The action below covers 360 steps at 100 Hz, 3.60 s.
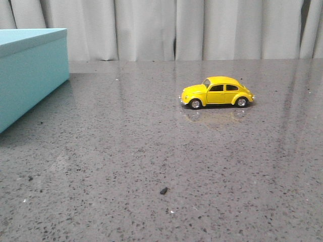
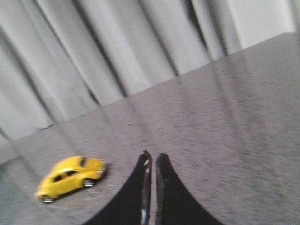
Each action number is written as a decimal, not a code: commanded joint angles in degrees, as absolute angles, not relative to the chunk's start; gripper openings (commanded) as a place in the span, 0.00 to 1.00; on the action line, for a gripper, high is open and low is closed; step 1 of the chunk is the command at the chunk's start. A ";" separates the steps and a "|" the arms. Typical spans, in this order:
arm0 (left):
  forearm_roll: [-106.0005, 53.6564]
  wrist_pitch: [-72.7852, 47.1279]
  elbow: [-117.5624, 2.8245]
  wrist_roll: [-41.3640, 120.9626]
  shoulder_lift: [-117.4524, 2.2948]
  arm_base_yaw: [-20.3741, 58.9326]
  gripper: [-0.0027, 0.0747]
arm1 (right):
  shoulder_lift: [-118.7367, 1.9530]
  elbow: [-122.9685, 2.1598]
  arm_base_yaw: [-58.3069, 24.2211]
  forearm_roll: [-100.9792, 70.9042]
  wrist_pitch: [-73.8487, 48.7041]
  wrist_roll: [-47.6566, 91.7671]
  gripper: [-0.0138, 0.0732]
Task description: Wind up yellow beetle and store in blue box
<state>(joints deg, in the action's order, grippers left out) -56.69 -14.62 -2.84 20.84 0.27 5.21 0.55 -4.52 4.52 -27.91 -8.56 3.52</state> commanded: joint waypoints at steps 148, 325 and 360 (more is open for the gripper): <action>-32.12 -38.48 -41.49 26.01 -26.70 8.64 0.03 | -87.64 -87.65 -20.78 -9.45 -60.98 1.06 0.10; -32.12 -38.06 -40.54 26.01 -26.70 8.64 0.03 | -99.17 -87.65 -21.59 -4.58 -52.62 -1.39 0.10; -32.12 -38.06 -40.54 26.01 -26.70 8.64 0.03 | -99.17 -87.65 -21.59 -3.73 -53.23 -1.39 0.10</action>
<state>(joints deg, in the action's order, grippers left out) -30.67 -41.93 -39.19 26.01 -25.80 8.21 -101.19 -86.11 -21.79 -4.96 -54.18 -1.37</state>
